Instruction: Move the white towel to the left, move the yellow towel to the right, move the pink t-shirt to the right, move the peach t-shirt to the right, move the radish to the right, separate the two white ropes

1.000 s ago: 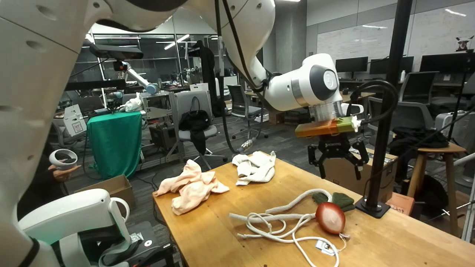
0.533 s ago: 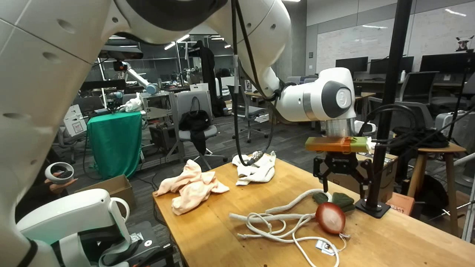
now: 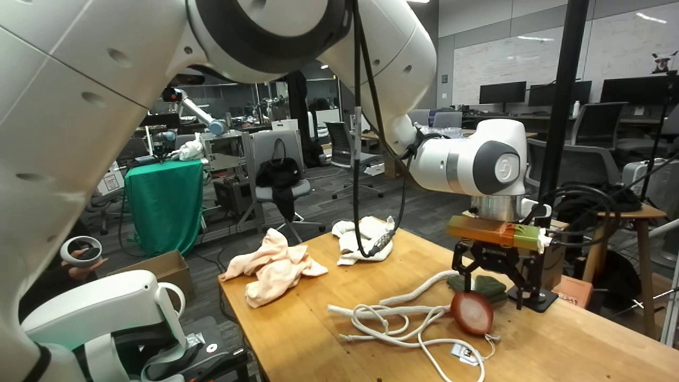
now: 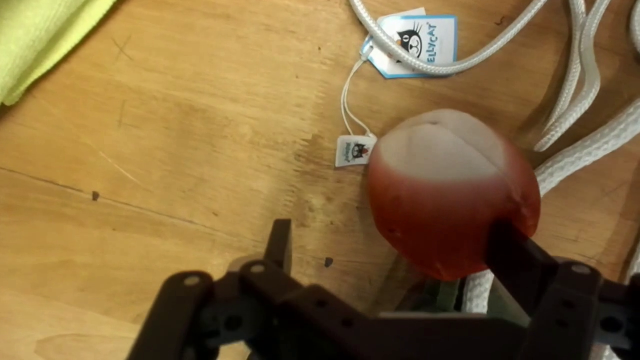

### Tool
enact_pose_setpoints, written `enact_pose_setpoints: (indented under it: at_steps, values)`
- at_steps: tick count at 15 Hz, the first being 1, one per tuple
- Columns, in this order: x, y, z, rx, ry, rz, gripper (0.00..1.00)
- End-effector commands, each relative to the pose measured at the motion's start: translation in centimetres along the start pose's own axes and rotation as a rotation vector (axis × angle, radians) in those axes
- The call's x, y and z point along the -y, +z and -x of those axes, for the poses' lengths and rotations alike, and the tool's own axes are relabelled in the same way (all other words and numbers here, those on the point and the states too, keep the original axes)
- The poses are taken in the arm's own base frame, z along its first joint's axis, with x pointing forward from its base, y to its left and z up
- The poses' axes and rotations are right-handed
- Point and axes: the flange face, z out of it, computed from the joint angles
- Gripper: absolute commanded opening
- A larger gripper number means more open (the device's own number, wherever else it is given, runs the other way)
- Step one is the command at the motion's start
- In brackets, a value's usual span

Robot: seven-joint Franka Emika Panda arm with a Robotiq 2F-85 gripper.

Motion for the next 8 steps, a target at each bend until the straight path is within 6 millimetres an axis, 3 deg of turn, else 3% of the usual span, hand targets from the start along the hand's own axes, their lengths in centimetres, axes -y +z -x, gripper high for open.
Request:
enact_pose_setpoints:
  at_steps: [1, 8]
  values:
    - [-0.36, 0.17, -0.74, -0.010, -0.012, -0.051, 1.00]
    - [0.38, 1.07, -0.33, 0.007, -0.007, -0.120, 1.00]
